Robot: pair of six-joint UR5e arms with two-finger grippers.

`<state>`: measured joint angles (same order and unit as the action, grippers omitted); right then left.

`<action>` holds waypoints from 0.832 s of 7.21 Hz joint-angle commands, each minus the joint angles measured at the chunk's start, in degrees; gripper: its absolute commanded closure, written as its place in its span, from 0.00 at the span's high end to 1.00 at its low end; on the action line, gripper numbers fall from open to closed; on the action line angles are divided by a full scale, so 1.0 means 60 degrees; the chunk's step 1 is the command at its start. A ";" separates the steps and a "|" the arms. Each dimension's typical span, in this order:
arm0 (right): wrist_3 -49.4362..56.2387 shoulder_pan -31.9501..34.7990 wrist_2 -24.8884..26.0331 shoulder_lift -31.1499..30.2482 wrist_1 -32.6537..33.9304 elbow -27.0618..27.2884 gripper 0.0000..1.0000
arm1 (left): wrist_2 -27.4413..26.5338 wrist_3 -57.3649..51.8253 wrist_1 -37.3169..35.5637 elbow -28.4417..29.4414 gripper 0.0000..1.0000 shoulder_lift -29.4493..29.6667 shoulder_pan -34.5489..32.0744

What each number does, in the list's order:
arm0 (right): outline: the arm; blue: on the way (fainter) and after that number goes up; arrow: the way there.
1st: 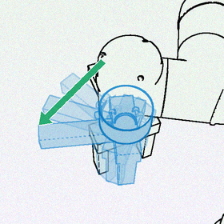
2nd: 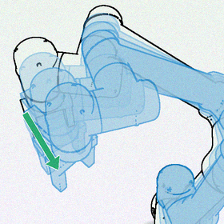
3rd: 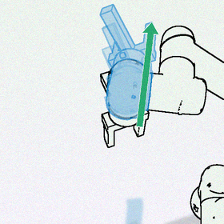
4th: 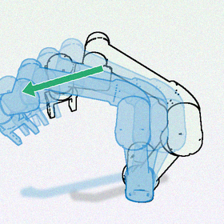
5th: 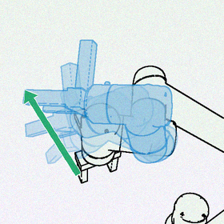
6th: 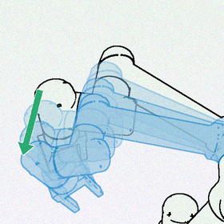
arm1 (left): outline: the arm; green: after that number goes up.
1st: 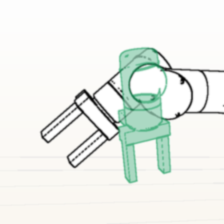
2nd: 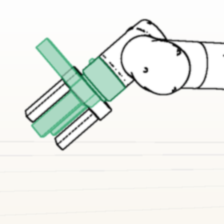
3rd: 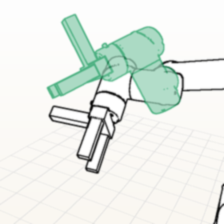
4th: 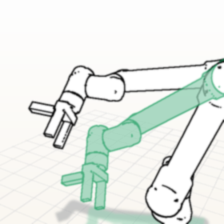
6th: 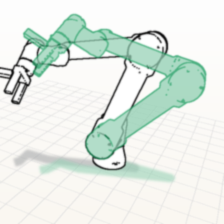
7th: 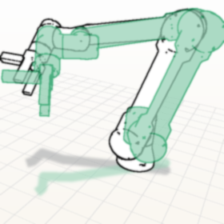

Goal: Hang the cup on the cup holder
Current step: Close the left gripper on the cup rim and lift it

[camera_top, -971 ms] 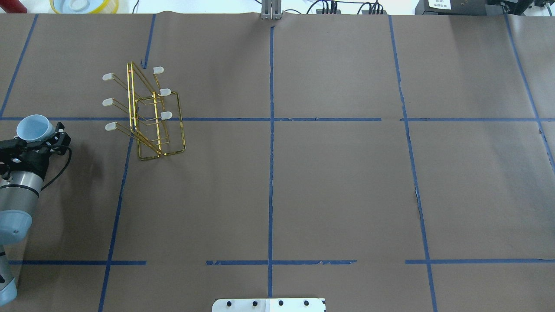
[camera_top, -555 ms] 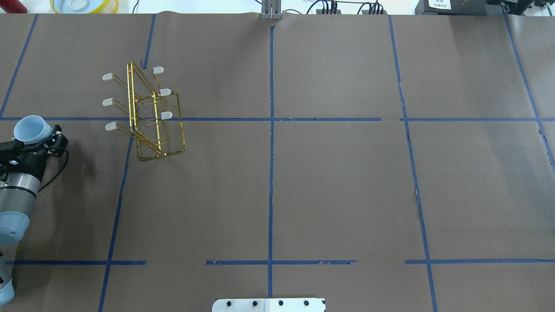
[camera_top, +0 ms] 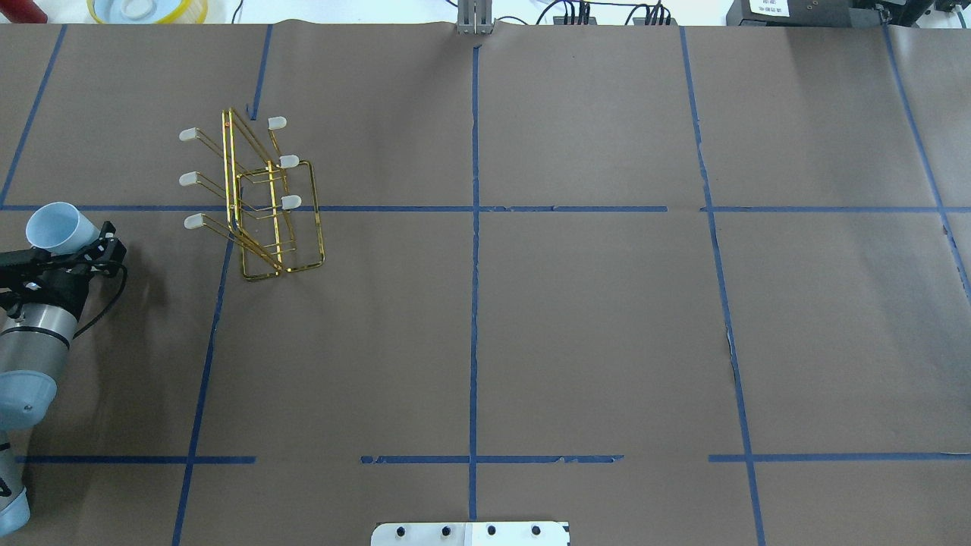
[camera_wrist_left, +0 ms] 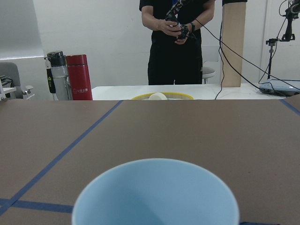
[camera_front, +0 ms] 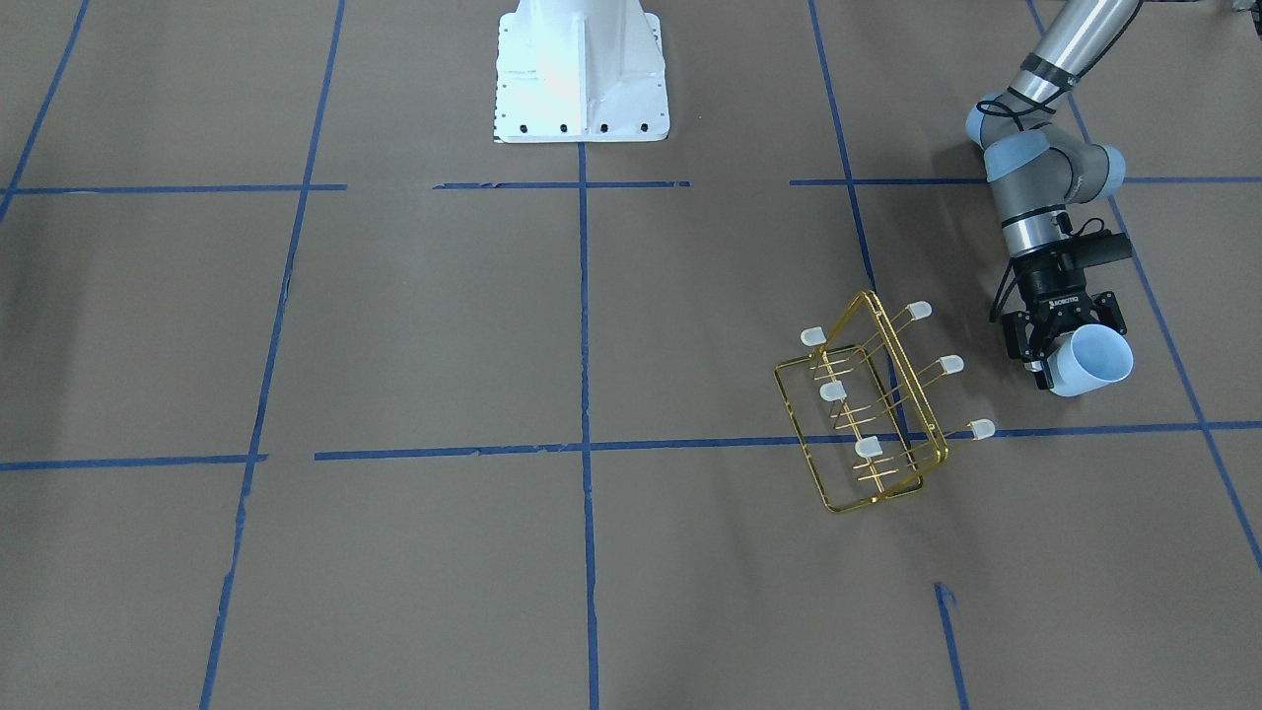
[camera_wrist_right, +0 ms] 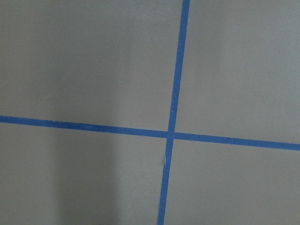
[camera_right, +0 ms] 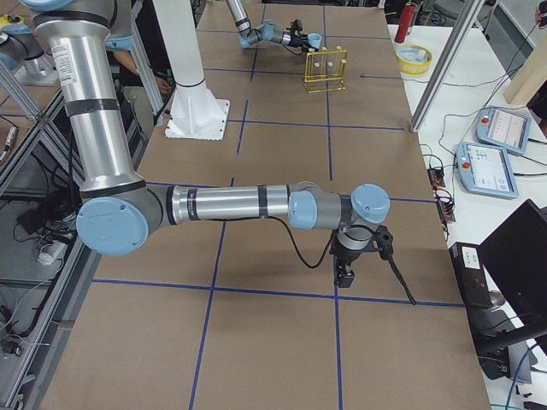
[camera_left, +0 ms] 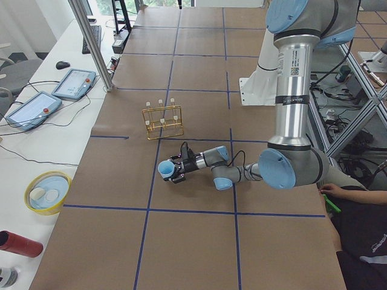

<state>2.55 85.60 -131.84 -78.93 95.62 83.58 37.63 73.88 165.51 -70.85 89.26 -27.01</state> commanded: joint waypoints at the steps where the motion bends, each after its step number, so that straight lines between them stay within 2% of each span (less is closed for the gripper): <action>1: 0.0000 0.0000 0.0000 0.0000 0.0000 0.0000 1.00 | 0.0056 -0.0009 0.0231 -0.0028 0.57 -0.0008 -0.0010; 2: 0.0000 0.0000 0.0000 0.0000 0.0000 0.0000 1.00 | 0.0042 -0.0009 0.0262 -0.0086 0.39 -0.0023 -0.0039; 4: 0.0000 0.0000 0.0000 0.0000 0.0000 0.0000 1.00 | 0.0086 -0.0140 0.0175 -0.1164 0.27 -0.0299 -0.0083; 6: 0.0000 0.0000 0.0000 0.0000 0.0000 0.0000 1.00 | 0.1265 -0.2545 0.0116 -0.2555 0.22 -0.0739 -0.0608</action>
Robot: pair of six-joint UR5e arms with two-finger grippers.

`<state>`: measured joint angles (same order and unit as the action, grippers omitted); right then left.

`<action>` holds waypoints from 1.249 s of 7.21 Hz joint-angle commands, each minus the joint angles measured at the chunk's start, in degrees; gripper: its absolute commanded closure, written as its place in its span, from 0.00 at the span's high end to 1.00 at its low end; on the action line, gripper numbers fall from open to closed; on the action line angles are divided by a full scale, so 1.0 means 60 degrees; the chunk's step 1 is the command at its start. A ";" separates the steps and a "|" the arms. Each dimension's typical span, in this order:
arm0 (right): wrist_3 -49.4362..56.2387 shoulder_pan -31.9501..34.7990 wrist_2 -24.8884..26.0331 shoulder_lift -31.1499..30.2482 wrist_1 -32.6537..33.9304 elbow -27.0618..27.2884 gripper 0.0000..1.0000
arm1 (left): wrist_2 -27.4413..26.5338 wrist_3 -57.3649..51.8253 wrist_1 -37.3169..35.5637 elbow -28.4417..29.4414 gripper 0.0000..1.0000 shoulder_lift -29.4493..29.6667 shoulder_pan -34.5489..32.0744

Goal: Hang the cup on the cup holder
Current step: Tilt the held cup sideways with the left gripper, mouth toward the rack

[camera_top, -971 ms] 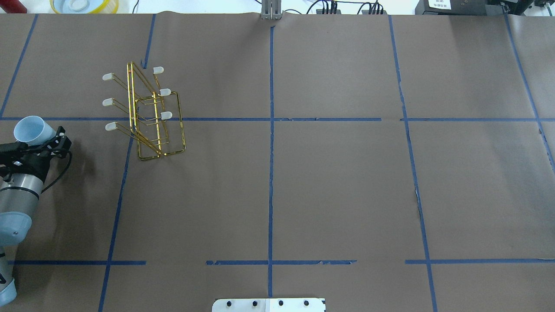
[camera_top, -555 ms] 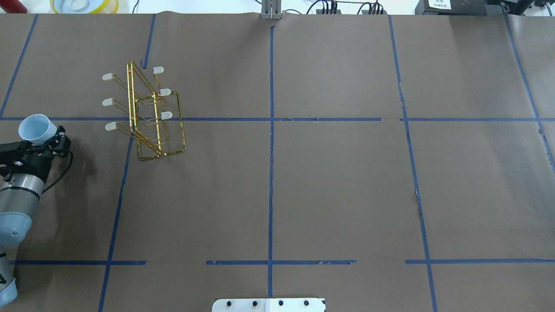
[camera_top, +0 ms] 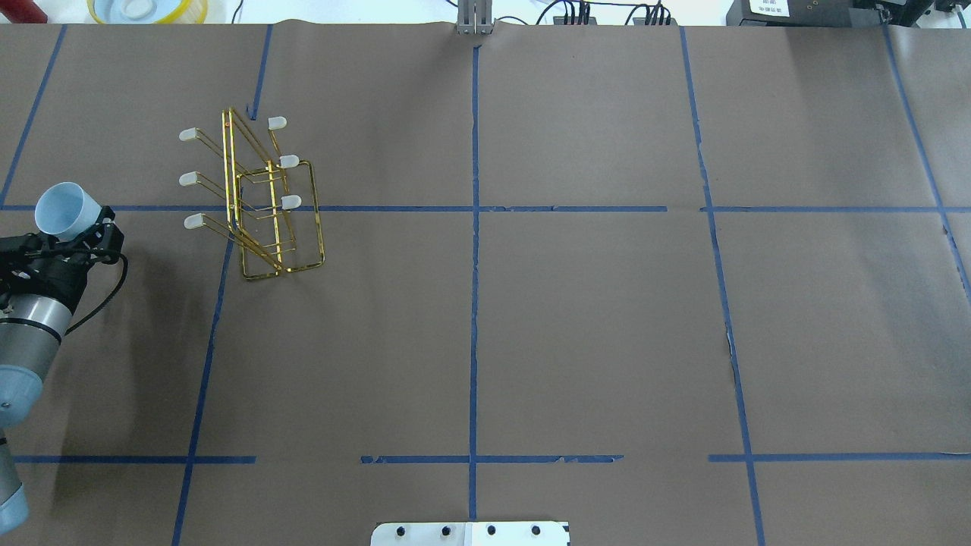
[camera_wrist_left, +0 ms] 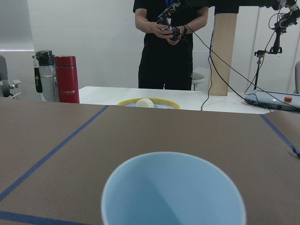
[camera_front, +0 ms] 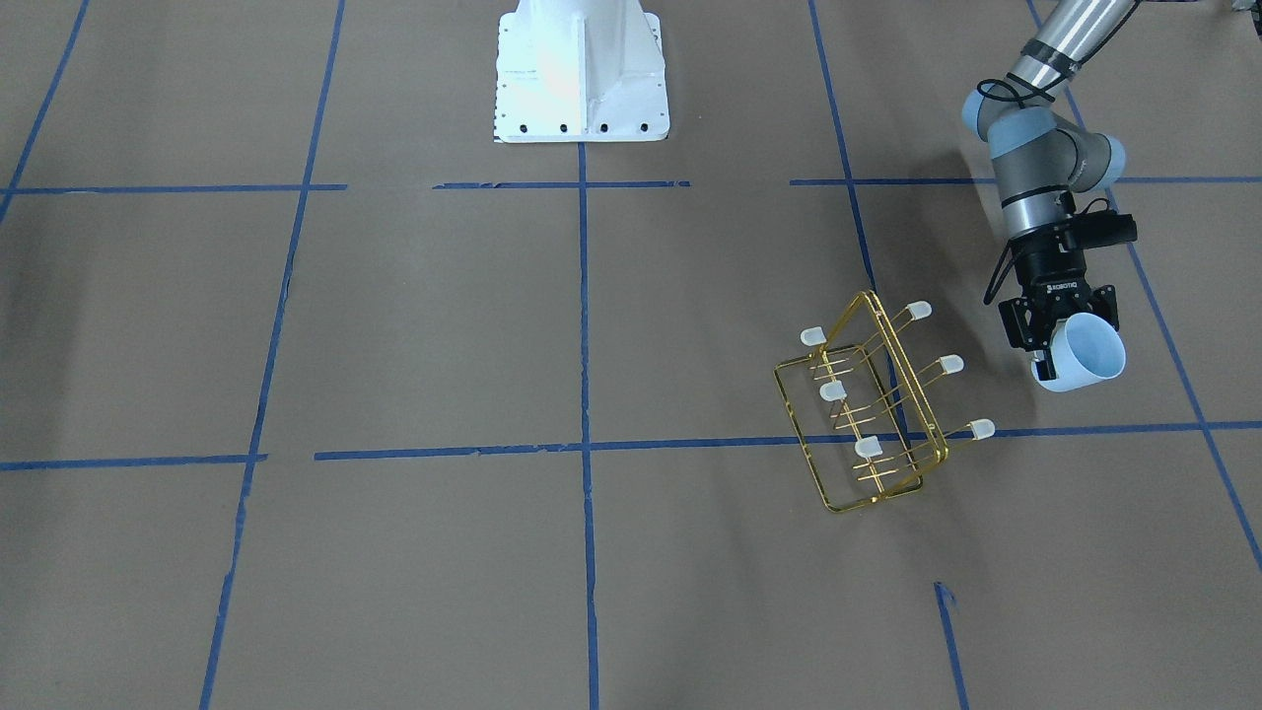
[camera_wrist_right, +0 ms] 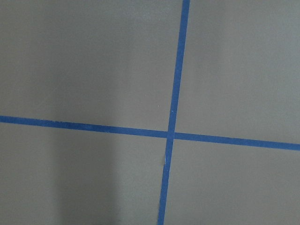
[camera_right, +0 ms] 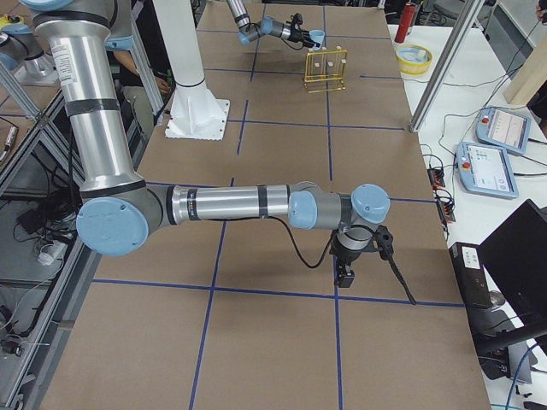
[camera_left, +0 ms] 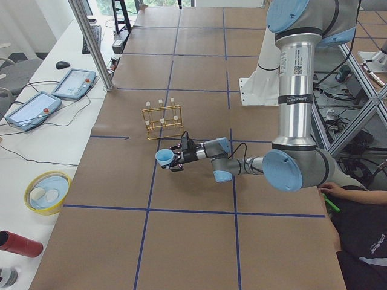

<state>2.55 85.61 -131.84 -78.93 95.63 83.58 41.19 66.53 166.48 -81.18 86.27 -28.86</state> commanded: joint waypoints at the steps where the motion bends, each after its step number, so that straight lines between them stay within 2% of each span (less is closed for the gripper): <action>1: 0.0000 0.0000 0.0000 0.0000 0.0000 0.0000 1.00 | 0.0722 -0.1927 -0.0191 -0.1406 0.06 -0.0475 -0.0317; 2: 0.0000 0.0000 0.0000 0.0000 0.0000 0.0000 1.00 | 0.0737 -0.1991 -0.0976 -0.2166 0.00 -0.0825 -0.0317; 3: 0.0000 0.0000 0.0000 0.0000 0.0000 0.0000 1.00 | 0.0737 -0.2122 -0.1796 -0.2826 0.00 -0.1002 -0.0317; 4: 0.0000 0.0000 0.0000 0.0000 0.0000 0.0000 1.00 | 0.0752 -0.2950 -0.1978 -0.3413 0.00 -0.1120 -0.0419; 5: 0.0000 0.0000 0.0000 0.0000 0.0000 0.0000 1.00 | 0.0752 -0.5685 -0.2038 -0.3738 0.00 -0.1150 -0.0739; 6: 0.0000 0.0000 0.0000 0.0000 0.0000 0.0000 1.00 | 0.0737 -0.7583 -0.2009 -0.4016 0.00 -0.1165 -0.1148; 9: 0.0000 0.0000 0.0000 0.0000 0.0000 0.0000 1.00 | 0.0271 -1.2068 -0.2082 -0.4457 0.00 -0.1239 -0.1546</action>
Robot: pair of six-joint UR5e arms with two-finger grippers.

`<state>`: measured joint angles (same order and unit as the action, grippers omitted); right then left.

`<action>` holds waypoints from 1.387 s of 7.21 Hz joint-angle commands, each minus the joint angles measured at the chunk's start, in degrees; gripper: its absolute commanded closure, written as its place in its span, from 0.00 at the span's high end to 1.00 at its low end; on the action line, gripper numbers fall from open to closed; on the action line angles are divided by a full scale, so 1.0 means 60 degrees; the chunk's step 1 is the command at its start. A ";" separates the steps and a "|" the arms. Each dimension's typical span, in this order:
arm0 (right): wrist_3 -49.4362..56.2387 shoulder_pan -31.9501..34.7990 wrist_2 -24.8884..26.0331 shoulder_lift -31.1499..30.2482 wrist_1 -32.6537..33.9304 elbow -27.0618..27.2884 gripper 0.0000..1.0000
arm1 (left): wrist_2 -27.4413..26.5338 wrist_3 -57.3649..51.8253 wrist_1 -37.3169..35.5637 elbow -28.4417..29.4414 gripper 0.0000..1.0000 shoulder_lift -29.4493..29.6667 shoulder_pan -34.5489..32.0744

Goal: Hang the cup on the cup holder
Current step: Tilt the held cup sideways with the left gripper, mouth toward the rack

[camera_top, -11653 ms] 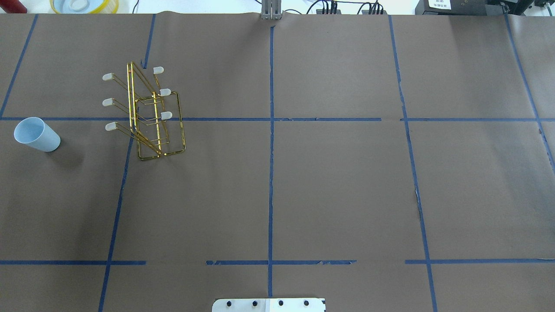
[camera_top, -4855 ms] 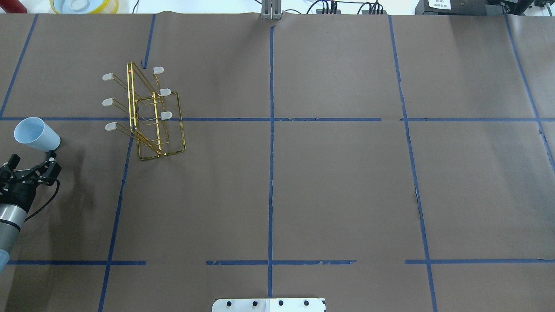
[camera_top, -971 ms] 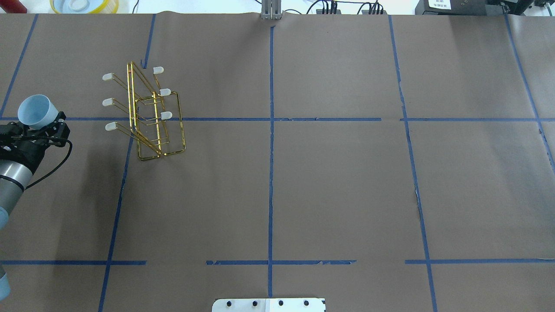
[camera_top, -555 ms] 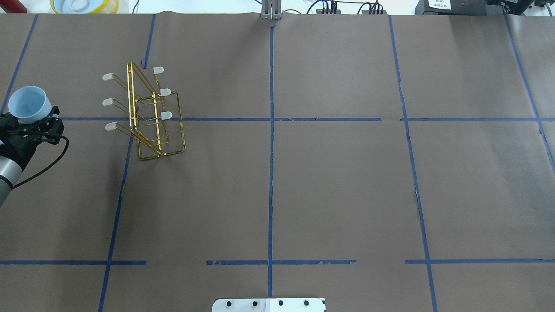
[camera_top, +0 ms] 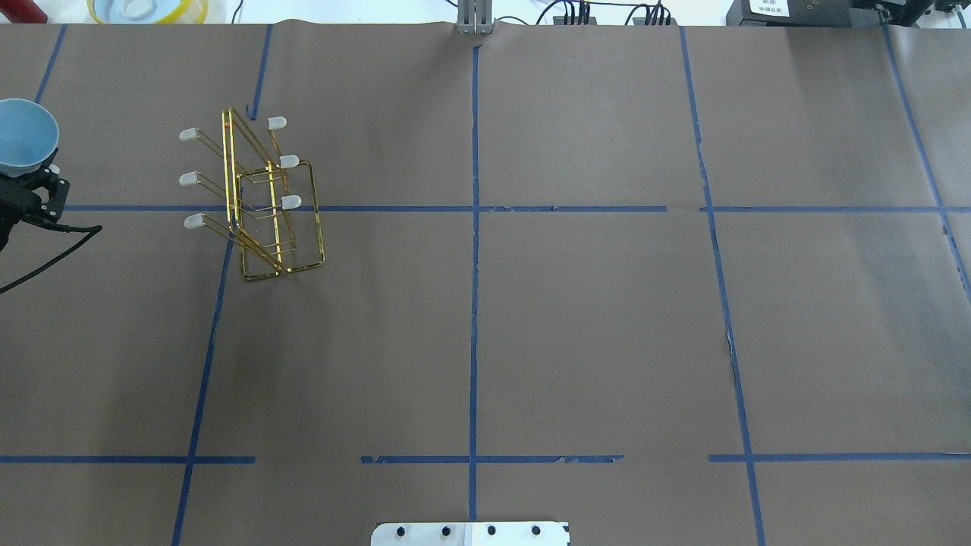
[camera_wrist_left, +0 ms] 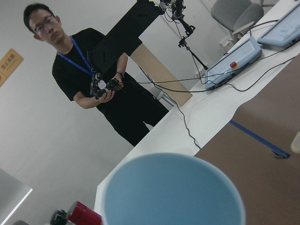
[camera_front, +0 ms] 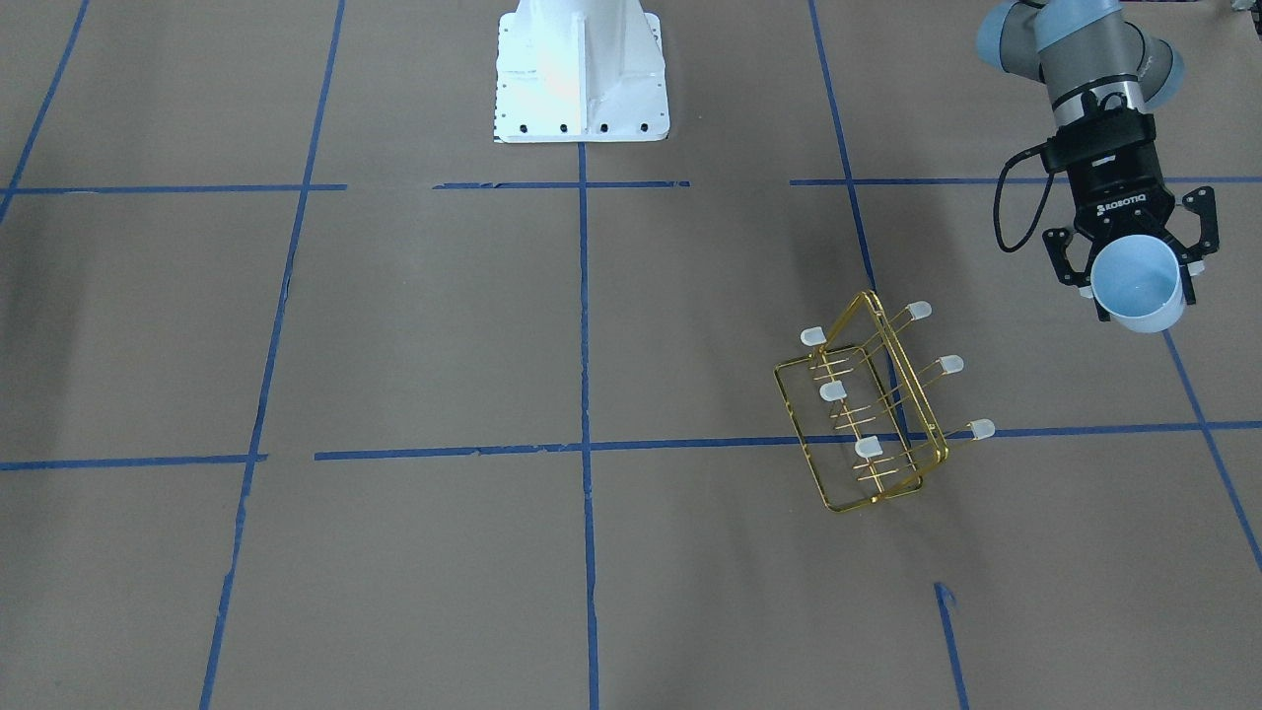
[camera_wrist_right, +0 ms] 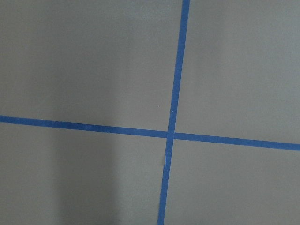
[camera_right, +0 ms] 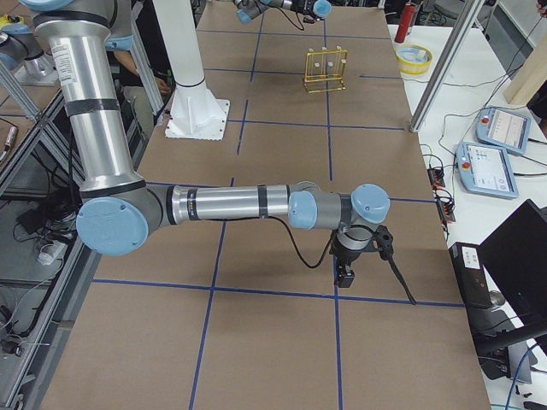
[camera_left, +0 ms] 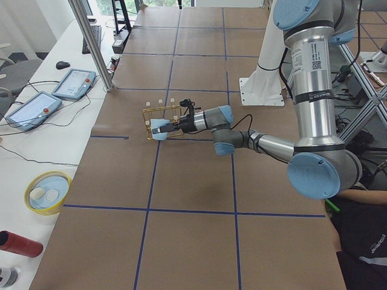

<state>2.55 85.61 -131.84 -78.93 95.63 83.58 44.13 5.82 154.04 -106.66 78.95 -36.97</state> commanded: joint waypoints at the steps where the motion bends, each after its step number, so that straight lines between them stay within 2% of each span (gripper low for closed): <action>1: 0.0000 0.0000 0.0000 0.0000 0.0000 0.0000 1.00 | -0.0685 -0.3634 -0.0010 -0.0299 0.00 -0.0005 -0.0297; 2: 0.0000 0.0000 0.0000 0.0000 0.0000 0.0000 1.00 | -0.1691 -0.4666 -0.0372 -0.0314 0.00 0.0039 -0.0298; 3: 0.0000 0.0000 0.0000 0.0000 0.0000 0.0000 1.00 | -0.2310 -0.4633 -0.1014 -0.0343 0.00 0.0054 -0.0284; 4: 0.0000 0.0000 0.0000 0.0000 0.0000 0.0000 1.00 | -0.2504 -0.4865 -0.1673 -0.0547 0.00 0.0054 -0.0284; 5: 0.0000 0.0000 0.0000 0.0000 0.0000 0.0000 1.00 | -0.3333 -0.6114 -0.2042 -0.0621 0.00 0.0083 -0.0139; 6: 0.0000 0.0000 0.0000 0.0000 0.0000 0.0000 1.00 | -0.3907 -0.8258 -0.1930 -0.0636 0.00 0.0112 0.0008; 10: 0.0000 0.0000 0.0000 0.0000 0.0000 0.0000 1.00 | -0.4716 -1.1729 -0.1928 -0.0637 0.00 0.0127 0.1192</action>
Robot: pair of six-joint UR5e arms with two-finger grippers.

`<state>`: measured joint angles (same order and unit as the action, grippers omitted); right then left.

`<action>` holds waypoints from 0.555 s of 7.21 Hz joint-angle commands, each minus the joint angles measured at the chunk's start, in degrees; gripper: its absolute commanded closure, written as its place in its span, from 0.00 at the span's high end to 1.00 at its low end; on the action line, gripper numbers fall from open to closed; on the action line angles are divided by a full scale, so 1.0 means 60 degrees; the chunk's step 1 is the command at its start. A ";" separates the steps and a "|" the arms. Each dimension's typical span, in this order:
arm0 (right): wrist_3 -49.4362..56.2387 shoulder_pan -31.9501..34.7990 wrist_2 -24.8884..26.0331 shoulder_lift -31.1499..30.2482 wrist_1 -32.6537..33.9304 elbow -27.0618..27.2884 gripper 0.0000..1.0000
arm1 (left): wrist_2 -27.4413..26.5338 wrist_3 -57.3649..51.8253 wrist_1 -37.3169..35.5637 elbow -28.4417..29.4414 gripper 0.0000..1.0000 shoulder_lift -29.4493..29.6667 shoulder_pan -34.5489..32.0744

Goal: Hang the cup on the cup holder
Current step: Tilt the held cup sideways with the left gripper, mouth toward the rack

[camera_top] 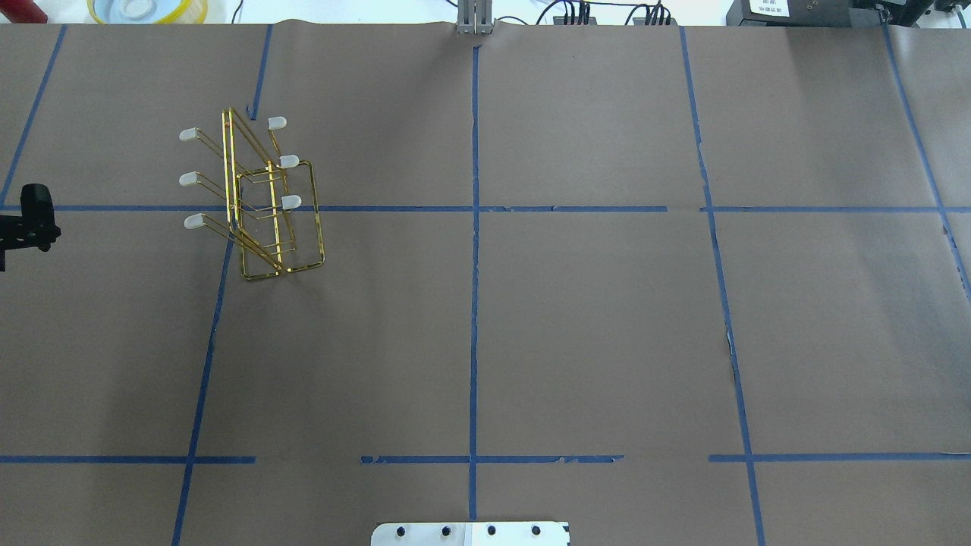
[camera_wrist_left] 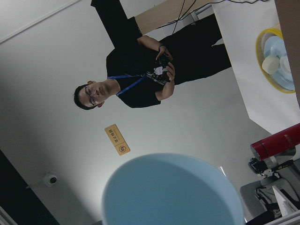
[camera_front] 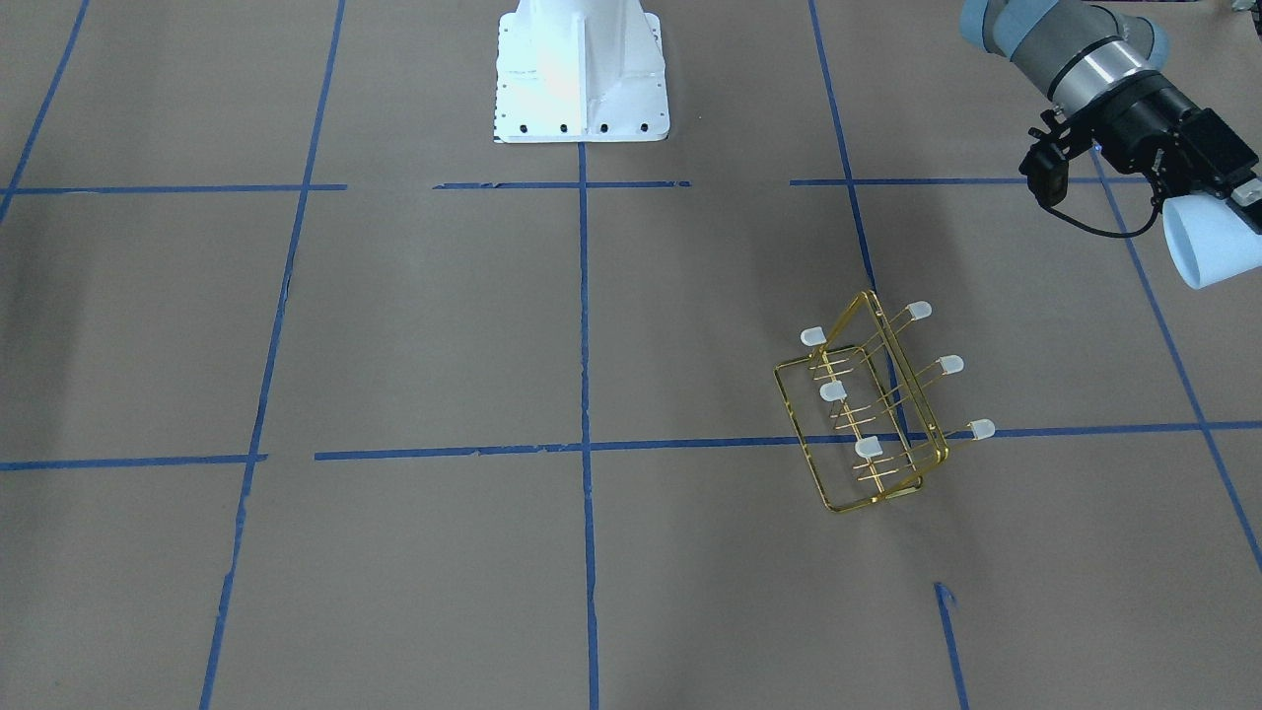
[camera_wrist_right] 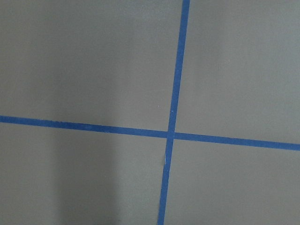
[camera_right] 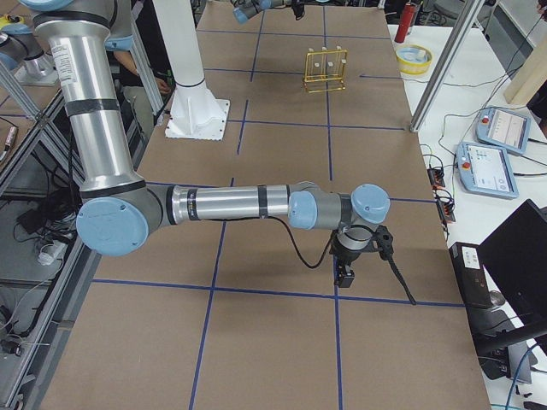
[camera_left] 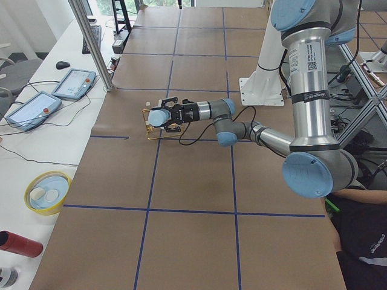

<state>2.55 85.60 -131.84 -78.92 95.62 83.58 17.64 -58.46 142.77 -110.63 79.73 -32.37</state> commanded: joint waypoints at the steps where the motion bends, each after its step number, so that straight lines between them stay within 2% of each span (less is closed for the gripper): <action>1: 0.0000 0.0000 0.0000 0.0000 0.0000 0.0000 1.00 | -0.0332 -0.1313 -0.0051 0.0111 0.00 -0.0016 0.0849; 4: 0.0000 0.0000 0.0000 0.0000 0.0000 0.0000 1.00 | -0.1691 -0.2293 -0.0080 0.0945 0.00 0.0202 0.1789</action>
<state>2.55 85.60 -131.84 -78.92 95.62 83.58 10.75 -69.51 142.39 -106.82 80.17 -23.55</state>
